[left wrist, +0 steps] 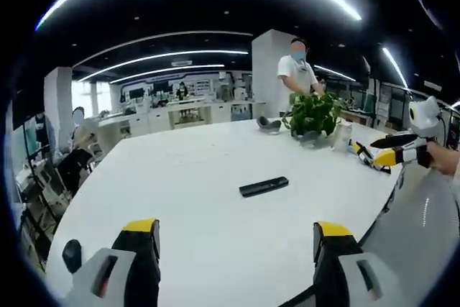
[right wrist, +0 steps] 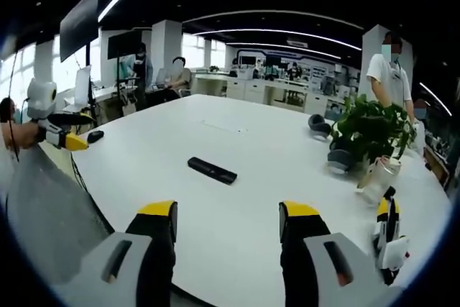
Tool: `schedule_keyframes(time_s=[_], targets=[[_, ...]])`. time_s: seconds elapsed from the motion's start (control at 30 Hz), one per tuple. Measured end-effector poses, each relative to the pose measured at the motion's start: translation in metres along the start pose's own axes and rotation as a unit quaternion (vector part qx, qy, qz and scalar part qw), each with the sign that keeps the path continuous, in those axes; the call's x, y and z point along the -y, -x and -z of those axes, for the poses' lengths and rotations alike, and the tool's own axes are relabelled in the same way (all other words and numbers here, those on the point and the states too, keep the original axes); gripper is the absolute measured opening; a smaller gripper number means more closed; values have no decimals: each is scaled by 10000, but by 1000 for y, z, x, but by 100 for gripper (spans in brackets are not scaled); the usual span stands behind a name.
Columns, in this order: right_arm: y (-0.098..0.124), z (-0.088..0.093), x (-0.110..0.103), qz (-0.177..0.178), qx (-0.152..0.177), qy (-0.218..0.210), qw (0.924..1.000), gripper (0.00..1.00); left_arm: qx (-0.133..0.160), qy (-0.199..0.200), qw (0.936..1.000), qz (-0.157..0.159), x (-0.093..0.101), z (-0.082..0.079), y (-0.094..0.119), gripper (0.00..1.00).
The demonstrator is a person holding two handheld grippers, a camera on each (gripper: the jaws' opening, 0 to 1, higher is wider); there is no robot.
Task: Press the specified remote control buttons in sequence, fully releasing each button before pressing the next.
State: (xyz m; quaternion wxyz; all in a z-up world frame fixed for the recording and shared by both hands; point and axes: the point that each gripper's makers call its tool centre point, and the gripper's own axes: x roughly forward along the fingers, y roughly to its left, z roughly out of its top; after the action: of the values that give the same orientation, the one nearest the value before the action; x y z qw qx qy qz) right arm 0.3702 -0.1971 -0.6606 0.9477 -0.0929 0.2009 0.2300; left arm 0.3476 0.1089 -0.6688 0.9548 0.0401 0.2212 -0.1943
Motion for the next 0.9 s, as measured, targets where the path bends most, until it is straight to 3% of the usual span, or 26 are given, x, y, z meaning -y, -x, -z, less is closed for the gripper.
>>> schedule_keyframes(time_s=[0.2,0.4,0.57,0.9], targets=[[0,3,4,61,-47,-12,10000,58,-581,-739,9940,552,9,7,-26,100],[0,6,5,126,-143,69,9998,59,-972,-901,9850,1101,15,18,-55,100],[1,8,11,220,-156,-38,9996,58,-1318,-1298,9702,1565,21,24,-82,100],[0,13,15,267,-242,-141,9993,55,-1897,-1330,9477,2194,20,32,-127,96]])
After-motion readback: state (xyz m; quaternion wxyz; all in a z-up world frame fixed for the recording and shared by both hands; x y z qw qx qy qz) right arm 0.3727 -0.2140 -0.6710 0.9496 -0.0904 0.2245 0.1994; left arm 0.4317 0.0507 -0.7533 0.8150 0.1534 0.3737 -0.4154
